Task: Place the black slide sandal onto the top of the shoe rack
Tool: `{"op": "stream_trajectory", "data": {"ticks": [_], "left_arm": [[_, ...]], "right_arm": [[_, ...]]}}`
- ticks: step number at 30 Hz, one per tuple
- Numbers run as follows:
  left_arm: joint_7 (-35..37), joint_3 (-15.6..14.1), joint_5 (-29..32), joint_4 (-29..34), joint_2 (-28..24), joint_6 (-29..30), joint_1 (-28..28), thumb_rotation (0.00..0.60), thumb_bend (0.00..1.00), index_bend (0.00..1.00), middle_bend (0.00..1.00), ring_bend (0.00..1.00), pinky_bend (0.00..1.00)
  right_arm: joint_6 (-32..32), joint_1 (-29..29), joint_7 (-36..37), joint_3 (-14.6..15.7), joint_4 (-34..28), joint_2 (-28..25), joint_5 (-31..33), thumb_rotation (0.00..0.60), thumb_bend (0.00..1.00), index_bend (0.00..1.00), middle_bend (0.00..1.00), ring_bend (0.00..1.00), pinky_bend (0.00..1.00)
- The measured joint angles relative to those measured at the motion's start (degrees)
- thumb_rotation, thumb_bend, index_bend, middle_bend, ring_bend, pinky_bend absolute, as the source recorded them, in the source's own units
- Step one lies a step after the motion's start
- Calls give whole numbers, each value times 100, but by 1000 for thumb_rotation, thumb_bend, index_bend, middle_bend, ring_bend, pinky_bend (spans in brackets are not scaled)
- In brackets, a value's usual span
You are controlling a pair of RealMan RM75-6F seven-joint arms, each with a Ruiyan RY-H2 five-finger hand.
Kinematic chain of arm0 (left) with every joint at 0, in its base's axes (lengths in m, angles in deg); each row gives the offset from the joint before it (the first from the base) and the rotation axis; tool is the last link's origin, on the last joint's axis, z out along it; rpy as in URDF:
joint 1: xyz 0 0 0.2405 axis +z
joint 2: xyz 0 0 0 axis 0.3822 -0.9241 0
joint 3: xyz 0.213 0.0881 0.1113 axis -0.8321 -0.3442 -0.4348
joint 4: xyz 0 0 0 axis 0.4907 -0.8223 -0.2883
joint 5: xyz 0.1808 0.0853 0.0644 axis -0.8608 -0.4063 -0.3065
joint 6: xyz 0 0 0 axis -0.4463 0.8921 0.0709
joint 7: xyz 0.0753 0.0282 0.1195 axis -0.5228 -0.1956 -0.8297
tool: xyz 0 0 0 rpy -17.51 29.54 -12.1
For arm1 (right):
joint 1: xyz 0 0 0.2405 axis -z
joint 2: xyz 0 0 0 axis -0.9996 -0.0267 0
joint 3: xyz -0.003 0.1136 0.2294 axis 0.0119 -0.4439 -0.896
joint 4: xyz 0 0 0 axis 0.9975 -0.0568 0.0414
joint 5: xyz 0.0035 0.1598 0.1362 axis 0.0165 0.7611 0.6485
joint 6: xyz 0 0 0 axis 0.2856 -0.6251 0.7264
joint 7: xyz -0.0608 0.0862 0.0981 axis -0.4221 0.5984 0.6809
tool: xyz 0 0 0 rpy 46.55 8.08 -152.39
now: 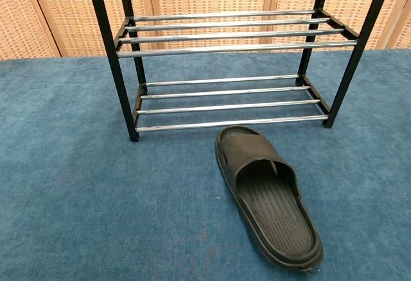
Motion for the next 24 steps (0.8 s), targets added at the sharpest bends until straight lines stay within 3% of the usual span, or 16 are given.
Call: {"op": "stream_trajectory", "data": {"ticks": [12,18,24], "left_arm": [[-18,43,52,11,0,-38,-5,600,144,0,0,0,0],[-108,89,175,27,31,-152,-48,600,144,0,0,0,0],[-255,147,343,68,78,-291,-102,600,144,0,0,0,0]], "right_arm": [[-365,-222,143,166,117,18,-479,600,0,0,0,0,0],[-704,-856,300,277,705,54,-1705,600,0,0,0,0,0],[-760,-1922,561,323,1899,354,-3413,600,0,0,0,0,0]]}}
